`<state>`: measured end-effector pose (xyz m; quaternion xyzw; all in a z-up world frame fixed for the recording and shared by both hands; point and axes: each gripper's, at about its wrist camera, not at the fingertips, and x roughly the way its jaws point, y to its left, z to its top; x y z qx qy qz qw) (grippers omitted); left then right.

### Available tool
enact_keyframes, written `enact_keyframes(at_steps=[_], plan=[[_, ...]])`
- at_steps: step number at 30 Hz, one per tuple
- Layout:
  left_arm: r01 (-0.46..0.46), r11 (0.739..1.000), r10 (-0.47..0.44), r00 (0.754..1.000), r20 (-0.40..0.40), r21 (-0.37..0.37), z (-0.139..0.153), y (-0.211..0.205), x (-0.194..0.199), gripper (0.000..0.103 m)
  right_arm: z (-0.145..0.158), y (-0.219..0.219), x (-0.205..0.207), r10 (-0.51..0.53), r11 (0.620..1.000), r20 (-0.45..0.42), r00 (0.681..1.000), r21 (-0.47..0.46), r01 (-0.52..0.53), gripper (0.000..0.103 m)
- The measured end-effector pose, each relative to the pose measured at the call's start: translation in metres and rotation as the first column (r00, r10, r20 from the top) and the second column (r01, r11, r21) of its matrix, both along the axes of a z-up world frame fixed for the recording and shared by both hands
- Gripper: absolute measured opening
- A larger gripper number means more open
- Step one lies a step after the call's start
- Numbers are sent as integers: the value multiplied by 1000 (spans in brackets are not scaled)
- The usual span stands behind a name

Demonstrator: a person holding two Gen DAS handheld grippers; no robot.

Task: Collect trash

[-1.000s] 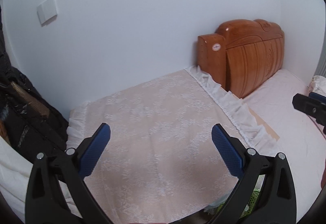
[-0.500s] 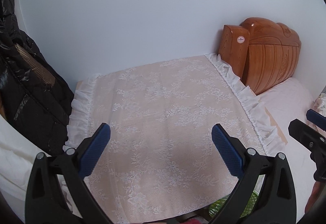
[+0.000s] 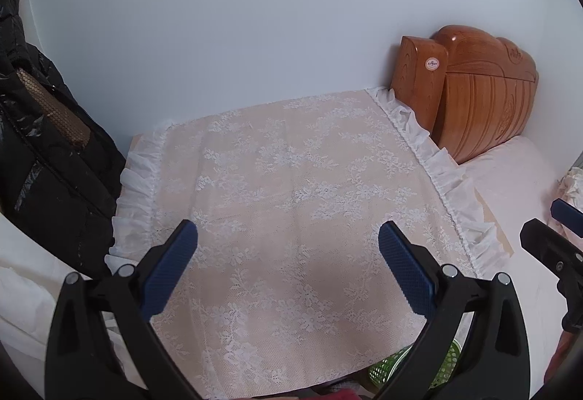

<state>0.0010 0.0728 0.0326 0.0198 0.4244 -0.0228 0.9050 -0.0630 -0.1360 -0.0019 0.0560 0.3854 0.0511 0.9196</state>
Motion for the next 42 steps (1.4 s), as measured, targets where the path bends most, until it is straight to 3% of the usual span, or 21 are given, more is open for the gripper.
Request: enact_keyframes(at_steps=[42], plan=[[11, 1000, -11, 1000, -7, 10, -2, -1, -1, 95, -4, -9, -6, -4, 1000, -10, 1000, 3, 4, 101]])
